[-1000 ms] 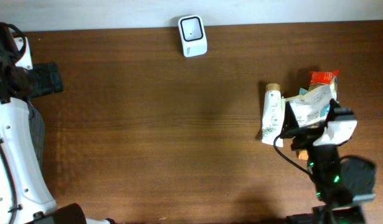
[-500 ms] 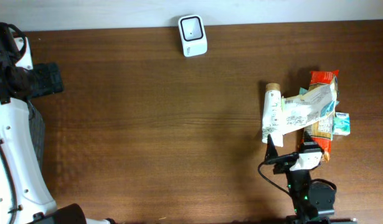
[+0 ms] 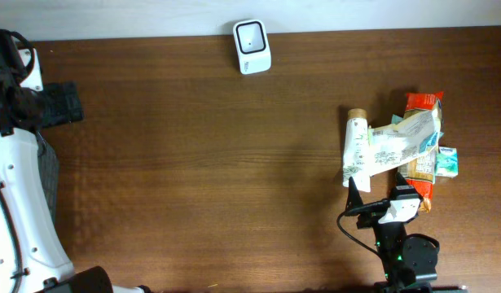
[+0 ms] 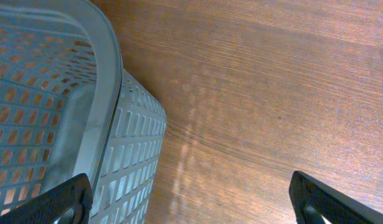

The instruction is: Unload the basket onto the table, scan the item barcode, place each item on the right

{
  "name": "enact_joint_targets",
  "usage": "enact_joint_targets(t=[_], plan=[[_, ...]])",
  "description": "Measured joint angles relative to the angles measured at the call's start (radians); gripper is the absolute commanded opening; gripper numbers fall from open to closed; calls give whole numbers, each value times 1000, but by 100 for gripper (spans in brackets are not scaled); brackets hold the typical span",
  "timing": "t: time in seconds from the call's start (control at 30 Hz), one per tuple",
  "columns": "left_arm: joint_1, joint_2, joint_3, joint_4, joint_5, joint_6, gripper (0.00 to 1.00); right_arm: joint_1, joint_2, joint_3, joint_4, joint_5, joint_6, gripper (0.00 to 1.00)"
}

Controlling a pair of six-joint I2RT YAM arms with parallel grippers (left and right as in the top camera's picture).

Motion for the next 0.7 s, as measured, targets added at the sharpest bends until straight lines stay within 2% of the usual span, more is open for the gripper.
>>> enact_joint_targets(t=[0.33, 0.47, 0.53, 0.6, 0.63, 0.7], plan=[[-24, -2, 0, 0, 0, 0, 99, 0, 0, 0, 0, 0, 1, 99], [-177, -73, -27, 9, -7, 0, 99, 0, 0, 0, 0, -3, 0, 99], [-220, -189, -131, 115, 9, 0, 99, 0, 0, 0, 0, -3, 0, 99], [-226, -281, -266, 300, 24, 2, 99, 0, -1, 0, 1, -4, 0, 99], [-235, -357, -411, 493, 39, 2, 99, 0, -2, 0, 0, -5, 0, 99], [-268, -483, -652, 760, 61, 2, 99, 0, -3, 0, 1, -4, 1, 99]])
